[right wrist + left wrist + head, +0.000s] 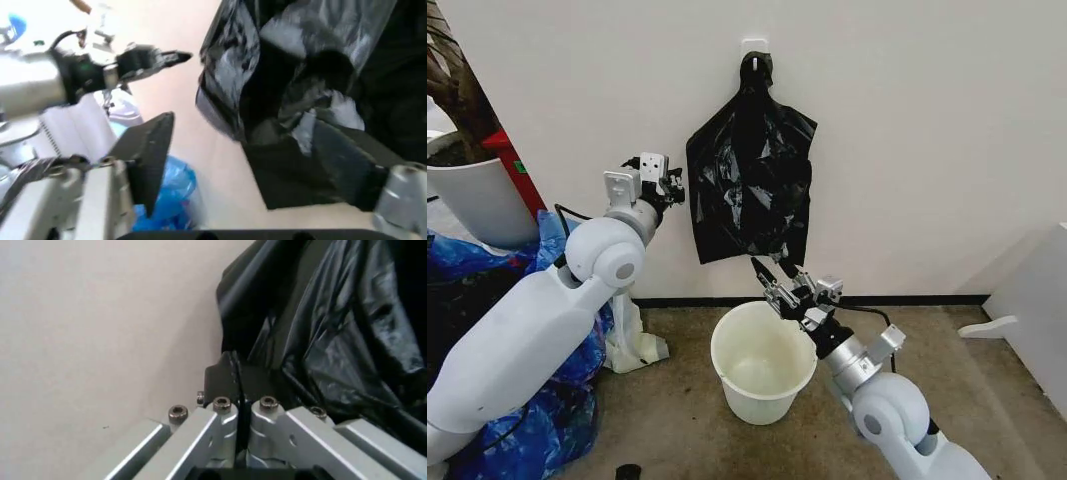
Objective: Place the garbage bag over the trash bin.
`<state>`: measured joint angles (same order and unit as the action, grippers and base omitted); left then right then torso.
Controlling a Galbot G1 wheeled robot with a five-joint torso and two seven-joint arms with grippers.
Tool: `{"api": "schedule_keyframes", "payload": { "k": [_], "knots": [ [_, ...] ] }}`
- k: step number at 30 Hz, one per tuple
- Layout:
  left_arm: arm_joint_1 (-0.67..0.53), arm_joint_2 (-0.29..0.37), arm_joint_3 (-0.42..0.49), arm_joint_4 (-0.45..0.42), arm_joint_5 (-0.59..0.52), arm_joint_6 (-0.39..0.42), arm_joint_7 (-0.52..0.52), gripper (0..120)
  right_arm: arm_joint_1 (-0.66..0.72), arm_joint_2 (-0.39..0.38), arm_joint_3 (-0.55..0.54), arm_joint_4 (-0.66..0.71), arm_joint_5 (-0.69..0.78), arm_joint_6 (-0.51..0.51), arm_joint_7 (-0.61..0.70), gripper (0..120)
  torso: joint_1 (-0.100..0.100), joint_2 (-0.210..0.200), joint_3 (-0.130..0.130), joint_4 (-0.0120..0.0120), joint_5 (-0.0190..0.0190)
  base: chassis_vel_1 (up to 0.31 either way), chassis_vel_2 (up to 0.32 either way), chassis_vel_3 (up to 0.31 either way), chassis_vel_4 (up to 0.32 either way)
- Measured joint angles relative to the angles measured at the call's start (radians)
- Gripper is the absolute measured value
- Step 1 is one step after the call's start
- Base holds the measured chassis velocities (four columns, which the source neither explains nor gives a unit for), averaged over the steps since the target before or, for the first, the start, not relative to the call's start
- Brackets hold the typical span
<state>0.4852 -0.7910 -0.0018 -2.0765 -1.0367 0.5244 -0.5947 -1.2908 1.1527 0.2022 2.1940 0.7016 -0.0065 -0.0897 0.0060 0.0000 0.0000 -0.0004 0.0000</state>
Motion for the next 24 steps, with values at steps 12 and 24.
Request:
{"api": "schedule_keyframes", "payload": {
  "k": [12, 24],
  "knots": [
    [0.118, 0.082, -0.102, -0.095, -0.013, 0.005, 0.008, 0, -0.029, -0.026, 0.059, 0.115, 0.046, -0.034, 0.081, 100, 0.0, 0.0, 0.0, 0.0003, -0.0001, 0.0, 0.0, 0.0, 0.0],
    [0.127, 0.064, -0.094, -0.112, -0.004, -0.001, 0.008, 0, -0.183, 0.043, 0.035, 0.027, 0.039, -0.018, 0.06, 100, 0.0, 0.0, 0.0, 0.0, 0.0001, 0.0, 0.0, 0.0, 0.0]
  ]
}}
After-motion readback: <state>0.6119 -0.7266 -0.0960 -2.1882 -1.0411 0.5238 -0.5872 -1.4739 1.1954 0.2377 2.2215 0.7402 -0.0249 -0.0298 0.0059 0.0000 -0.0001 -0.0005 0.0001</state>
